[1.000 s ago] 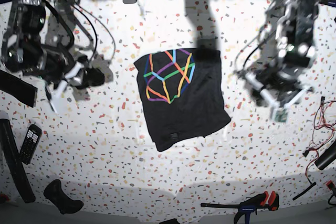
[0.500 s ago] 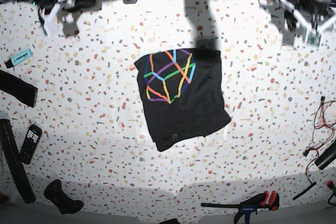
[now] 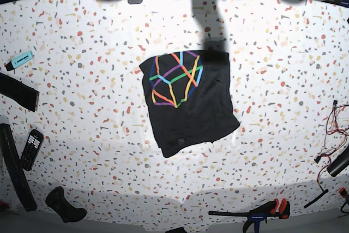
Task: Fold the T-shirt properly
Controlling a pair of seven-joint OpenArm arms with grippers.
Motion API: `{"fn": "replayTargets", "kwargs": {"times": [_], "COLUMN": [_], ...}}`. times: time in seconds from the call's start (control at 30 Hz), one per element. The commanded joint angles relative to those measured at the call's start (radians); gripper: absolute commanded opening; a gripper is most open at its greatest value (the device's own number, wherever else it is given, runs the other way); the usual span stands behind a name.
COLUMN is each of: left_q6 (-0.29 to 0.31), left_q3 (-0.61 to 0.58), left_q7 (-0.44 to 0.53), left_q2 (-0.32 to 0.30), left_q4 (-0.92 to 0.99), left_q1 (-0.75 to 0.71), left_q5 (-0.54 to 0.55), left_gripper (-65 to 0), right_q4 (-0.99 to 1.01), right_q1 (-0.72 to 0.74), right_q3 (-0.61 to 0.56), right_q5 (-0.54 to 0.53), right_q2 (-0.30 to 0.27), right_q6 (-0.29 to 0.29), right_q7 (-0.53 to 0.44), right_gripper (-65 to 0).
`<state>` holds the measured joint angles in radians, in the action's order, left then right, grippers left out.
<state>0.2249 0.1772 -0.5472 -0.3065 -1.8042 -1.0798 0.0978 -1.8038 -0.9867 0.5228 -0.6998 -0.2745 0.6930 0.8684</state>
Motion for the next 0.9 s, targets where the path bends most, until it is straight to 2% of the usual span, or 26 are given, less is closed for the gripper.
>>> {"fn": "replayTargets", "kwargs": {"times": [0.0,0.1,0.23,0.37,0.43,0.57,0.73,0.87], "left_q6": [0.022,0.042,0.042,0.041,0.041,0.04,0.037,0.037], "left_q3": [-0.009,-0.06,-0.156,-0.187,-0.187,-0.187,-0.187,-0.185], "left_q7": [0.021,0.088,0.305,0.322,0.321,0.306,0.286,0.312], "left_q2": [0.006,0.015,0.02,0.039,0.041,0.041,0.041,0.047], "left_q4": [0.089,0.468,0.975,1.292,1.349,1.337,1.293,1.293], "left_q1": [0.037,0.228,0.496,0.695,0.747,0.784,0.777,0.771], "left_q5": [0.0,0.0,-0.04,-0.055,-0.044,-0.037,-0.032,-0.018], "left_gripper": [-37.1,-37.1,-37.1,-37.1,-37.1,-37.1,-37.1,-37.1], "right_q4": [0.039,0.236,0.557,0.876,1.005,1.156,1.171,1.171], "right_q1": [0.015,0.129,0.329,0.525,0.606,0.718,0.746,0.745], "right_q3": [-0.028,-0.137,-0.27,-0.367,-0.401,-0.444,-0.454,-0.454], "right_q5": [0.025,0.109,0.125,0.125,0.127,0.177,0.173,0.173], "right_q2": [-0.008,-0.008,-0.008,-0.008,-0.008,-0.008,-0.008,-0.008], "right_q6": [0.005,0.005,0.005,0.005,0.005,0.005,0.005,0.005], "right_q7": [-0.024,-0.075,-0.164,-0.173,-0.182,-0.203,-0.198,-0.192], "right_gripper": [-33.6,-33.6,-33.6,-33.6,-33.6,-33.6,-33.6,-33.6]}}
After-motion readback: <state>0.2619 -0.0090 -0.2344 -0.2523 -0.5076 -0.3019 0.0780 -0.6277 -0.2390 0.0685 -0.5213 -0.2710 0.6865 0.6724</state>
